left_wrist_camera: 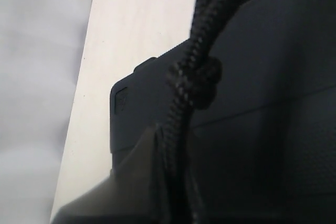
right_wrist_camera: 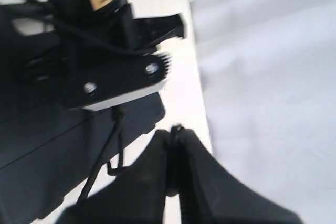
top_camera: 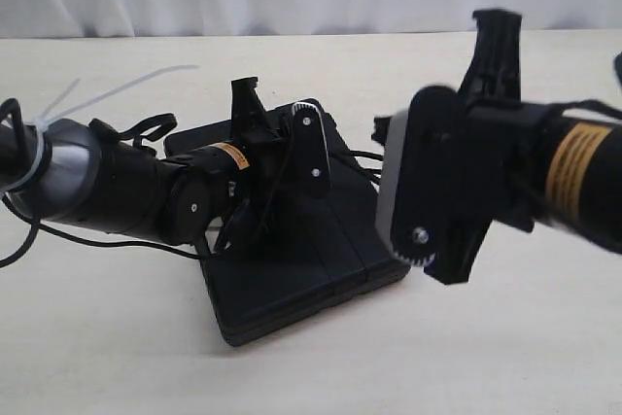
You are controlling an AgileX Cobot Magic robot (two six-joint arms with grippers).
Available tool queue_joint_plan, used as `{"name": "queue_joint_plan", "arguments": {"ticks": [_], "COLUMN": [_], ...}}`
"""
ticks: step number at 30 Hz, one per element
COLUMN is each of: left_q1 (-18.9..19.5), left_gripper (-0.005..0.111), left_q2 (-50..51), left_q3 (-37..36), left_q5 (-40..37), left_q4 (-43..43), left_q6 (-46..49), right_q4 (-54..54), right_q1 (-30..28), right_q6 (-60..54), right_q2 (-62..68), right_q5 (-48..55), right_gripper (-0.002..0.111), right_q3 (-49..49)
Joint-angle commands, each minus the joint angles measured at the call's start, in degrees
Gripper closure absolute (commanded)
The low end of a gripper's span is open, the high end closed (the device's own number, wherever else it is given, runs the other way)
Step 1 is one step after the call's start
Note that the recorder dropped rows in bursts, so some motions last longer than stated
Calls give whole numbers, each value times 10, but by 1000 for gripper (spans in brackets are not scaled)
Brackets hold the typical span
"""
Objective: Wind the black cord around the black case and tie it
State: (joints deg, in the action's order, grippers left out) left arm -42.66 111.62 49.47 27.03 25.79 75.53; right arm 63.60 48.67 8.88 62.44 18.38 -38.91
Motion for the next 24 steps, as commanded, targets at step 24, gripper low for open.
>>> {"name": "queue_joint_plan", "arguments": {"ticks": [24], "left_q1": [1], "left_gripper": [75], "left_q2": [-1], "left_q3": [0], "left_q5": [-28], "left_q4": [215], "left_q6": [38], "right_q4": [17], "right_q1": [-95], "right_q6": [90], "right_q2": [-13], "right_q5": [-32], "right_gripper": [104], "right_q3": [-123]}}
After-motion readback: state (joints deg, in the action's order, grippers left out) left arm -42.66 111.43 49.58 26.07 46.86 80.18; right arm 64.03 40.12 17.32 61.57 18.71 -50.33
